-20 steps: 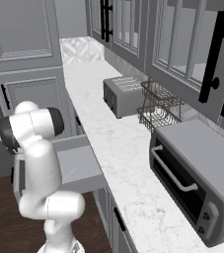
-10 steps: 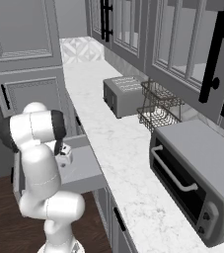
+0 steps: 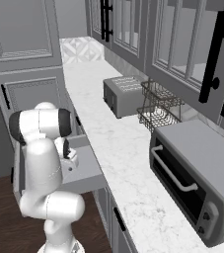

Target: Take a straw from the drawer in front and place it inside the glass cup on the dining counter.

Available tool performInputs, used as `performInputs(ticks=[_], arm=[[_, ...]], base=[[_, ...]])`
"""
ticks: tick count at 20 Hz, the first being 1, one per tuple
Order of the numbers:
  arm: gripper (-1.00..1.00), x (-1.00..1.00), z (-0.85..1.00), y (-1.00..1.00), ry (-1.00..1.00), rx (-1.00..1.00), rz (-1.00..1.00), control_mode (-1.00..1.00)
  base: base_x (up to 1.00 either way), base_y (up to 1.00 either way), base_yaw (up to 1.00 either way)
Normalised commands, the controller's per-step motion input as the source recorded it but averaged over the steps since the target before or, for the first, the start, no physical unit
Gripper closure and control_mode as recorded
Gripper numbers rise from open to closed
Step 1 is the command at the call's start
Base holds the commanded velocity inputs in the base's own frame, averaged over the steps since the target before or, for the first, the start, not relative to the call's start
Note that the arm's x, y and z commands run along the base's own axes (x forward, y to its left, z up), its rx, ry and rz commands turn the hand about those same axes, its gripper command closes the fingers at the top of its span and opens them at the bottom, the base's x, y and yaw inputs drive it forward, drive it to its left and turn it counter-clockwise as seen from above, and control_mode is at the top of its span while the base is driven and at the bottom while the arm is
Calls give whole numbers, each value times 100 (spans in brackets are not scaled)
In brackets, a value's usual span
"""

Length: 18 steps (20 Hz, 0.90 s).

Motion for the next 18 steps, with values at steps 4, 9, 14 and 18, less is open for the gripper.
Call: performInputs(ticks=[4, 9, 14, 18], arm=[[-100, 24, -26, -23, 0, 0, -10, -100], [-100, 20, -28, -5, 0, 0, -6, -100], [-100, 24, -31, 0, 1, 0, -4, -100], [-100, 20, -38, 0, 2, 0, -3, -100]], base=[[0, 0, 0], [0, 0, 0], [0, 0, 0], [0, 0, 0]])
